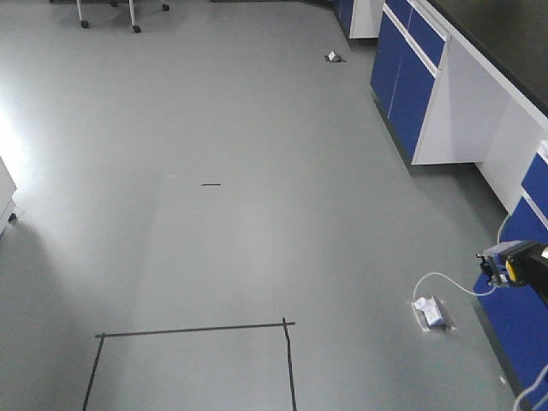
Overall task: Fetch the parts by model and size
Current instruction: 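Drive the base to the bench with the red tray, holding both switches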
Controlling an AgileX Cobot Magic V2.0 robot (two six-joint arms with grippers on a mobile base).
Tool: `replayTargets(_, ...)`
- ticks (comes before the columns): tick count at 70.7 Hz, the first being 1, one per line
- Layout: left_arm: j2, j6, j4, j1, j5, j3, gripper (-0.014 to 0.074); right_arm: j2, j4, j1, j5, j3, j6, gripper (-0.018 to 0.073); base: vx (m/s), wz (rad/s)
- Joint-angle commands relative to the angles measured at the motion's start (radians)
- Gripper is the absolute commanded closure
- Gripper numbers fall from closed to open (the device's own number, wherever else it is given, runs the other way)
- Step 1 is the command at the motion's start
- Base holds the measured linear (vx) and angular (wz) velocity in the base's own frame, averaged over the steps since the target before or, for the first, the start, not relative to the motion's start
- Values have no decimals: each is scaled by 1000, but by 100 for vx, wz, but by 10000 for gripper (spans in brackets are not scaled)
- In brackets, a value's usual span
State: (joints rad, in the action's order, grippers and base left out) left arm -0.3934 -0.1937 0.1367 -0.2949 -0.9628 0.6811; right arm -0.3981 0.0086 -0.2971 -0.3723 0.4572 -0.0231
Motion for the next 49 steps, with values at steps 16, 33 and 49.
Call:
replayTargets(16, -9, -5, 7, -3, 75, 23, 594, -4, -9, 2, 85, 30, -13, 566, 68, 9)
replayTargets(33, -9, -5, 7, -3, 74, 23, 594, -4, -9, 2, 85, 30, -13, 566, 68, 11)
replayTargets(49, -9, -5, 7, -3, 74, 23, 594, -4, -9, 2, 85, 30, -13, 566, 72, 6)
